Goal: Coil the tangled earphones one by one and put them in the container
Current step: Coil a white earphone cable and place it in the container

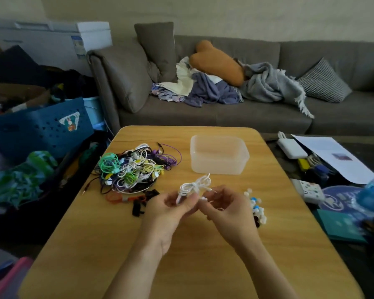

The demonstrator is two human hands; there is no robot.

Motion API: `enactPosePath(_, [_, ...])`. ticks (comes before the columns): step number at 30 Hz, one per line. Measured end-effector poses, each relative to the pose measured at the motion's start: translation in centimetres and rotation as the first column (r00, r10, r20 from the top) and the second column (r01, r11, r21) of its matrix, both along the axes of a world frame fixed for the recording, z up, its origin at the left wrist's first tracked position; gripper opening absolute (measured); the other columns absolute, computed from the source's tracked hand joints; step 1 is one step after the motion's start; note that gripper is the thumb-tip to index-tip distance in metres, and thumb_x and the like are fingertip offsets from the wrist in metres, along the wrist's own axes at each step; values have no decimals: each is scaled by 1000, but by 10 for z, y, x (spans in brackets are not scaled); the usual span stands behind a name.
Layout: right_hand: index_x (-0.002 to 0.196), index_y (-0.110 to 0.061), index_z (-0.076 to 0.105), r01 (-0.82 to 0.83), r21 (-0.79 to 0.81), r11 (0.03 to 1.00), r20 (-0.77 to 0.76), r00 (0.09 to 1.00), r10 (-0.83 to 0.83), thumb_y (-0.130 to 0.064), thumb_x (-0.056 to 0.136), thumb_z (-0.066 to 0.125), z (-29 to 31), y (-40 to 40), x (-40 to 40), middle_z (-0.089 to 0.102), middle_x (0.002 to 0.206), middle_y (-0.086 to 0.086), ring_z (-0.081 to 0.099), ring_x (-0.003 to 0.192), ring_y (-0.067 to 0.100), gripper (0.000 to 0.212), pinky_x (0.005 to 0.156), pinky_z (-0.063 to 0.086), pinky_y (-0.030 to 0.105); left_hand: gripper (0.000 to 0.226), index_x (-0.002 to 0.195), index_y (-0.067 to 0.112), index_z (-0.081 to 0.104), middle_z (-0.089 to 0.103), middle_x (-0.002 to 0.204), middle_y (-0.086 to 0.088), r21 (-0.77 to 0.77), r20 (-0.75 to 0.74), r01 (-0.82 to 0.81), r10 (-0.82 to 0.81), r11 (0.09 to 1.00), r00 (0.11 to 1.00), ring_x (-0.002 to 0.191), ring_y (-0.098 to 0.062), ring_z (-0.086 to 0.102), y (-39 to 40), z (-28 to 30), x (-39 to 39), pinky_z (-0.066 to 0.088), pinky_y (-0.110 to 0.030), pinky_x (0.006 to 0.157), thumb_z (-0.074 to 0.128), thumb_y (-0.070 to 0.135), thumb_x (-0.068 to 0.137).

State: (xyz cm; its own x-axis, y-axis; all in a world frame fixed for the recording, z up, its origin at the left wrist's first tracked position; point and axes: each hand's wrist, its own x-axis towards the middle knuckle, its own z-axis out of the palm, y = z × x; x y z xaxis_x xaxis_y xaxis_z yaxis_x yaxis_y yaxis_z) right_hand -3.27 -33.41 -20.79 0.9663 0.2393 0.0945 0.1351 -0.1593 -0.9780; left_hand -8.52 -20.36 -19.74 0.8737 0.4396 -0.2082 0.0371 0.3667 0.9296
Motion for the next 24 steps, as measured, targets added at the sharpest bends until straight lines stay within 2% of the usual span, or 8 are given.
enactPosePath(3, [97,-29,64,33,-126,991,209,978,-6,-22,78,77,6,8,-14,69,72,-11,64,57,9,24,55,51,24,66,122,15,50,70,95,-17,64,-9,-186,187,980,982,77,-22,74,2,-1,-2,59,-30,68,85,9,66])
enactPosePath(5, [101,-31,63,-7,-182,983,309,949,64,-24,80,73,6,11,-24,65,66,-12,62,56,9,24,52,47,19,74,122,23,52,67,100,-14,177,-25,-212,220,961,975,79,-21,73,5,-4,-8,59,-38,76,88,28,58])
enactPosePath(7, [98,-30,66,-126,-191,974,336,923,185,-23,83,73,2,15,-31,64,63,-11,62,56,10,18,53,49,19,66,113,21,61,68,100,-12,273,-14,-197,209,942,978,76,-14,72,8,-2,-18,58,-30,69,84,39,54])
enactPosePath(10, [103,-27,71,-271,-117,955,251,923,292,-27,84,77,-3,20,-34,69,69,-7,67,60,12,20,61,55,26,33,94,9,69,73,77,-5,369,29,-165,166,915,986,61,-4,68,14,7,-30,50,-15,51,78,29,70])
enactPosePath(15, [99,-26,74,-143,-32,989,256,956,147,-25,84,78,-5,28,-35,70,67,-13,65,59,8,16,58,50,17,16,81,18,74,72,64,6,526,87,-163,137,835,987,54,-3,63,12,15,-35,48,-13,51,65,29,89])
enactPosePath(19, [98,-25,74,-126,97,987,134,985,112,-20,91,71,-6,28,-32,71,68,0,68,61,21,9,58,57,38,18,98,17,76,75,87,7,643,109,-79,12,762,994,75,1,67,17,12,-35,50,-11,68,60,14,94])
enactPosePath(22, [93,-17,76,-116,162,980,35,993,112,-13,93,66,-2,23,-28,72,68,1,65,58,15,11,56,53,30,18,104,24,75,71,101,16,814,94,-40,-63,580,994,95,3,64,21,5,-34,45,-9,78,68,15,89])
enactPosePath(24, [93,-13,77,-133,178,975,-13,990,137,-9,94,62,0,21,-26,71,67,-1,61,57,10,16,55,49,26,20,107,30,71,69,100,20,843,81,-47,-40,536,996,97,2,62,21,2,-34,44,-10,77,70,28,87])
